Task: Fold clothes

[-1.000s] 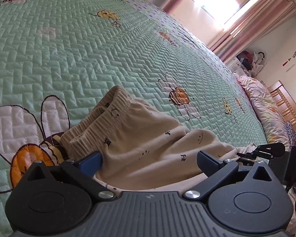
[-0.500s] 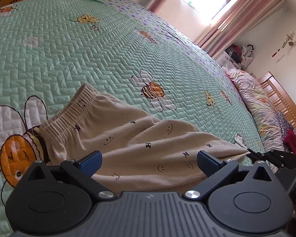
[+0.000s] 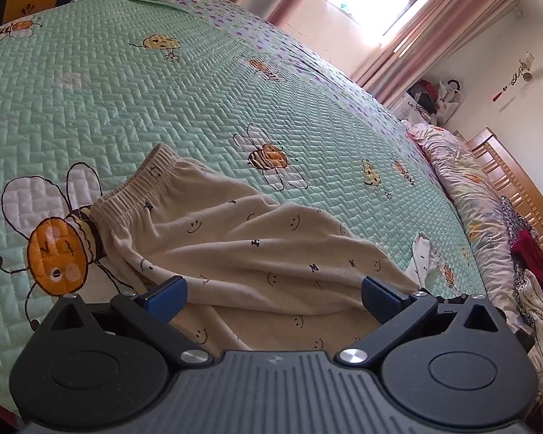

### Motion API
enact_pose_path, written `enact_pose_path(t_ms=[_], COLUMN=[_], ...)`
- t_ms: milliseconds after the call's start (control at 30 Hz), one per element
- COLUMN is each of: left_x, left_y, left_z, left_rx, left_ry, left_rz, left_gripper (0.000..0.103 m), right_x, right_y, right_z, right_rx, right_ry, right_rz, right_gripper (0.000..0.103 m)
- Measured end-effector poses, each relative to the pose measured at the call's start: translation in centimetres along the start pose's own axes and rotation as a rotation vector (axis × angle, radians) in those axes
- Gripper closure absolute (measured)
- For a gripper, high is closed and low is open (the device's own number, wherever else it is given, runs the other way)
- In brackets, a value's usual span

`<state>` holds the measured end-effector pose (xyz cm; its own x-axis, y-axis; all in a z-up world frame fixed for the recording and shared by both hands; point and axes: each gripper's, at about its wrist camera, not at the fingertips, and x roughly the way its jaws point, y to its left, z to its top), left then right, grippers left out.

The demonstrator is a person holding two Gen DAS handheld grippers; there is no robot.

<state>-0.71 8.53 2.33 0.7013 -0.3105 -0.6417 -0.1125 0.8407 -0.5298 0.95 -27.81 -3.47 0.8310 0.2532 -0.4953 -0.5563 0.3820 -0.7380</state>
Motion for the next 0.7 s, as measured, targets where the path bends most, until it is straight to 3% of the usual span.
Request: enact_pose_path(t_ms=[233, 333, 367, 500, 700], left_x=[1.2, 1.8, 2.0, 2.1, 1.1], left_y=[-0.4, -0.6, -0.6, -0.6, 0.1], left_z=[-0.1, -0.3, -0.3, -0.3, -0.2], left_rx=[0.006, 0.013, 0.014, 0.008, -0.015], left_ry=[0.033, 0.052, 0.056, 0.06, 0.032], left_rz=[0.016, 0.026, 0.029, 0.035, 0.045], left_gripper=[0.001, 0.001, 0.001, 0.001, 0.001], right_x=[0.0, 0.2, 0.2, 0.0, -5.5], right_y=[0.5, 0.4, 0.4, 0.4, -1.7], right_z=[-0.7, -0.9, -0.9, -0.8, 0.9], right_rx=[0.008, 0.003, -0.002, -0.033, 0.044], right_ry=[-0.047, -0.057, -0.06, -0.076, -0.153], right_rz=[-0.042, -0.03, -0.024, -0.031, -0.1], right_gripper=[0.09, 0.095, 0.102, 0.103, 0.103])
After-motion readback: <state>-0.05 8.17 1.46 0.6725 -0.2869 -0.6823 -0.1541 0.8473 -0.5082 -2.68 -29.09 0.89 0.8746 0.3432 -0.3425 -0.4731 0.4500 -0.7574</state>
